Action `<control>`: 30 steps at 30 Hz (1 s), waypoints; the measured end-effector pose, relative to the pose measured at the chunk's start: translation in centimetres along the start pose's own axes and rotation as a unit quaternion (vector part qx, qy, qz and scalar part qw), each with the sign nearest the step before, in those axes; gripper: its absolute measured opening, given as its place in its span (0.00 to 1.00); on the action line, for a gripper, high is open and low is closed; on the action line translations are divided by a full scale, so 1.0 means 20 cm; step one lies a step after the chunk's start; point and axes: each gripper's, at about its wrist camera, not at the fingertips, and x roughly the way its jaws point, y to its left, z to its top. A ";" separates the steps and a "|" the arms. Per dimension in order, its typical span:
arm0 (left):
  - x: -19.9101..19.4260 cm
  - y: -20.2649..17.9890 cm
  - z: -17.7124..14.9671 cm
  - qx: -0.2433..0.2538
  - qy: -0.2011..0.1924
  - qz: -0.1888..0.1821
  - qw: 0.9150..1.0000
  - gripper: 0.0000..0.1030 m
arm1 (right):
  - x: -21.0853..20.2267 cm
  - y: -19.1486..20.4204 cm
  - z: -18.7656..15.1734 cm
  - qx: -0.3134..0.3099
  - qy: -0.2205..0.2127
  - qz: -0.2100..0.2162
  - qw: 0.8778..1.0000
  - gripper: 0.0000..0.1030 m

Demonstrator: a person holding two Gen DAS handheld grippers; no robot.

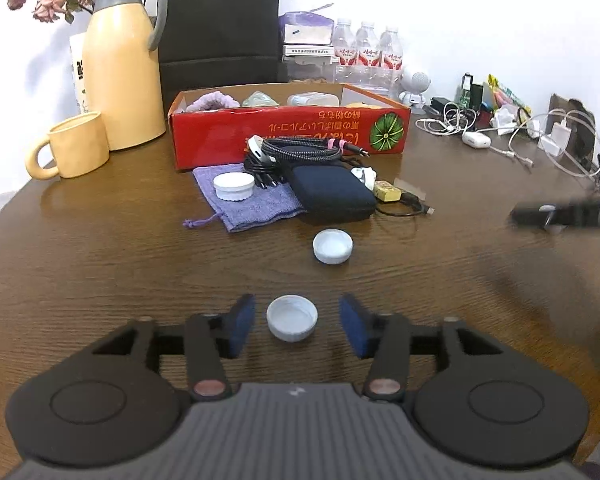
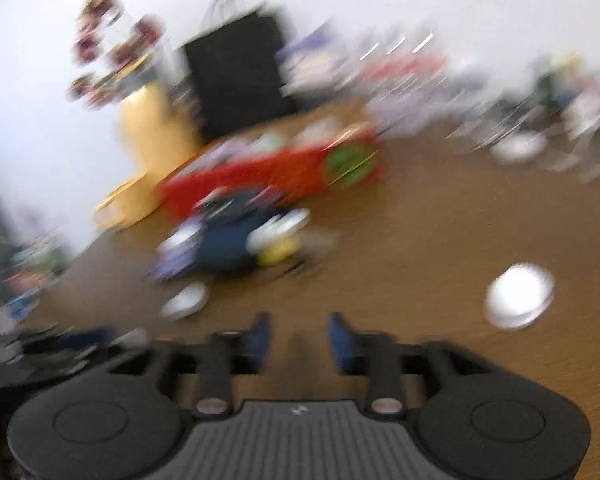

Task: Organize objects
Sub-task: 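Grasp a white bottle cap with the left tool while the right tool grasps a ridged white cap, then carry both caps into the red box and open both tools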

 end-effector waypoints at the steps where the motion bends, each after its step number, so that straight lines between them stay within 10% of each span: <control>1: 0.01 -0.01 0.00 0.002 0.001 0.002 1.000 0.56 | -0.01 -0.04 0.01 -0.011 -0.016 -0.047 0.999 0.66; 4: 0.04 -0.03 -0.01 0.009 0.010 0.011 1.000 0.56 | 0.02 -0.15 0.02 -0.066 -0.030 -0.182 0.981 0.66; 7: 0.06 -0.03 -0.01 0.006 0.018 0.020 1.000 0.45 | 0.09 -0.26 0.00 -0.087 -0.002 -0.230 0.969 0.66; 12: 0.07 -0.04 0.01 0.004 0.018 0.021 1.000 0.29 | 0.13 -0.36 -0.01 -0.023 0.012 -0.142 0.990 0.38; 23: -0.11 -0.14 -0.04 0.015 -0.002 -0.004 1.000 0.29 | 0.04 0.17 -0.20 -0.122 0.031 0.018 0.992 0.38; 30: -0.19 0.01 0.12 -0.017 -0.027 -0.040 0.999 0.29 | -0.06 0.27 -0.12 -0.124 0.001 0.048 0.991 0.38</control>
